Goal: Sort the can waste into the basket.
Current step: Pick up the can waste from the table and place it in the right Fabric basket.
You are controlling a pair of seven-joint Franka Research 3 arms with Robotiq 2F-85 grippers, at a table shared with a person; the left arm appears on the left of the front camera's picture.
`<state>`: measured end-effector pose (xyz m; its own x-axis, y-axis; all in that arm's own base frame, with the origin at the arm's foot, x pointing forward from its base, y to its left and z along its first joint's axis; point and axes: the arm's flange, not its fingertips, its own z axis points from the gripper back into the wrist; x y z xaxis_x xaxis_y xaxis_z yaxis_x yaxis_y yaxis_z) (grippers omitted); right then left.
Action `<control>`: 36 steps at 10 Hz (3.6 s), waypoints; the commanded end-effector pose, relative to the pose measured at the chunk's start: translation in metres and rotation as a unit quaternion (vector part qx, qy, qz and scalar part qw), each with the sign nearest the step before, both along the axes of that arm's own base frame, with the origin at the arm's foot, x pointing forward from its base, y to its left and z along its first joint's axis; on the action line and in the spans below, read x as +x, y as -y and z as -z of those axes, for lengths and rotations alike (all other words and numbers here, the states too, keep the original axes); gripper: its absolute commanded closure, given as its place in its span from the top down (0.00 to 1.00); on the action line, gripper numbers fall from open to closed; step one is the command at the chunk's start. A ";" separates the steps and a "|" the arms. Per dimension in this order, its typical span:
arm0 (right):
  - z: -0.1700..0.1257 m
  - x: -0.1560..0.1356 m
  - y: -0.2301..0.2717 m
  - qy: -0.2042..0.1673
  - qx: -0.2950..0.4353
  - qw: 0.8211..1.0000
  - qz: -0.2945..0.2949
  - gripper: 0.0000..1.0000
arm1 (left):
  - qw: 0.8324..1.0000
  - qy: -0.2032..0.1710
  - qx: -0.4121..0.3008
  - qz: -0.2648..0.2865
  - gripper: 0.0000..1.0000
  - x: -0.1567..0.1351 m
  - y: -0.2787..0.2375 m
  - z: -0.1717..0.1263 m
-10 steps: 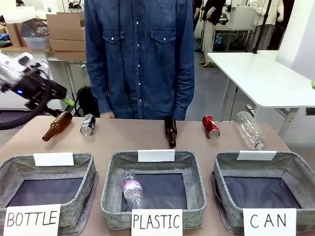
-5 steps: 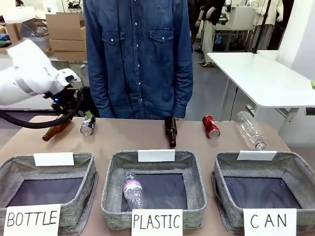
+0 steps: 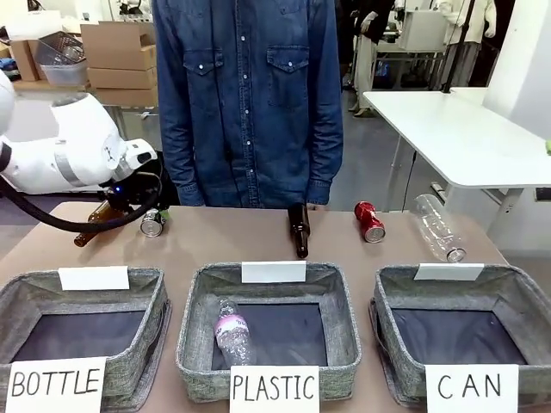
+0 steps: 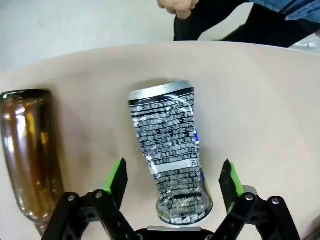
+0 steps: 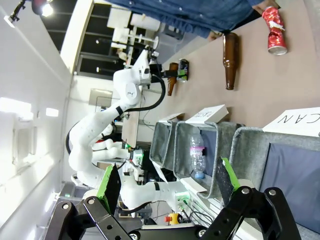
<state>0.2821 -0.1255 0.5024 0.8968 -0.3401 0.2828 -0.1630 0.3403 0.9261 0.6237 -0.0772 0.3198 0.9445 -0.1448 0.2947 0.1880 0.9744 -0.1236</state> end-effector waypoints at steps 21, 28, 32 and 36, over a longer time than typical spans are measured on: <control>0.000 0.003 0.000 0.017 0.006 1.000 -0.001 1.00 | 0.921 0.106 -0.294 0.234 0.00 -0.396 -0.142 -0.264; 0.000 0.003 0.000 0.017 0.006 1.000 -0.001 1.00 | 0.936 0.127 -0.189 0.270 0.37 -0.377 -0.132 -0.285; 0.000 0.003 0.000 0.017 0.006 1.000 -0.001 1.00 | 0.958 0.137 -0.191 0.164 0.37 -0.401 -0.309 -0.320; 0.000 0.003 0.000 0.017 0.006 1.000 -0.001 1.00 | 0.941 0.202 -0.273 -0.002 0.37 -0.459 -0.411 -0.316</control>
<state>0.2823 -0.1261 0.5021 0.8970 -0.3405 0.2817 -0.1617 0.3404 0.9263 0.1505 0.3455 0.6364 0.7531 0.0963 0.6508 0.3120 0.8186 -0.4822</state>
